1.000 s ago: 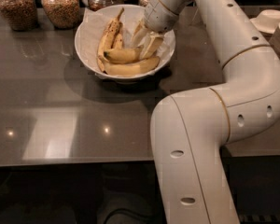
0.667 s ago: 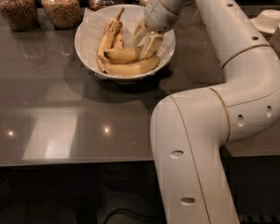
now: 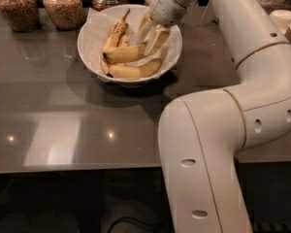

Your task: Pick banana from white bowl

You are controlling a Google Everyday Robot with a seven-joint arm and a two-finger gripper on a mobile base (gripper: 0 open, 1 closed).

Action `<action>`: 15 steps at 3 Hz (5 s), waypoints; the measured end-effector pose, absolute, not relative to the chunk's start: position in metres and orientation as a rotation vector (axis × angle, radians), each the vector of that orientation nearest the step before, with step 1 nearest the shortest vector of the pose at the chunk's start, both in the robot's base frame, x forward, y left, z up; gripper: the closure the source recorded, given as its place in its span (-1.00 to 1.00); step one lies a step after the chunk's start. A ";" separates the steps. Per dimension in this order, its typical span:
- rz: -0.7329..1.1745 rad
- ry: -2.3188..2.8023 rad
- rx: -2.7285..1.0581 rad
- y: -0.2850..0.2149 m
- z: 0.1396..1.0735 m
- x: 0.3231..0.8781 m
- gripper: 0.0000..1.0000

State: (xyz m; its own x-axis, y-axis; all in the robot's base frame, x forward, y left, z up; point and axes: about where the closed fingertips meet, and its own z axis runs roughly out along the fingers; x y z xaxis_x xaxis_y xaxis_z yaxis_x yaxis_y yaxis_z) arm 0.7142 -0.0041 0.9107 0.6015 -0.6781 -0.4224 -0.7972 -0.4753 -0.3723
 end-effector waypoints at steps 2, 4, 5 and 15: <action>0.087 1.131 -2.130 -0.017 0.986 0.718 1.00; 0.097 1.150 -1.972 -0.033 1.023 0.680 1.00; 0.101 1.160 -1.978 -0.031 1.024 0.659 0.61; -0.038 1.451 -2.105 -0.027 0.913 0.747 -0.32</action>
Offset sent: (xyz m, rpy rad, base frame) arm -0.0370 -0.0199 0.1019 0.1389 -0.3085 -0.1530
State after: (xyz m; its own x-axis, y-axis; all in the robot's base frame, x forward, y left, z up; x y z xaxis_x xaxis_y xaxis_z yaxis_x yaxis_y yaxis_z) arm 0.7466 -0.0268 0.9129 0.4088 -0.8651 -0.2908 -0.8487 -0.2432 -0.4696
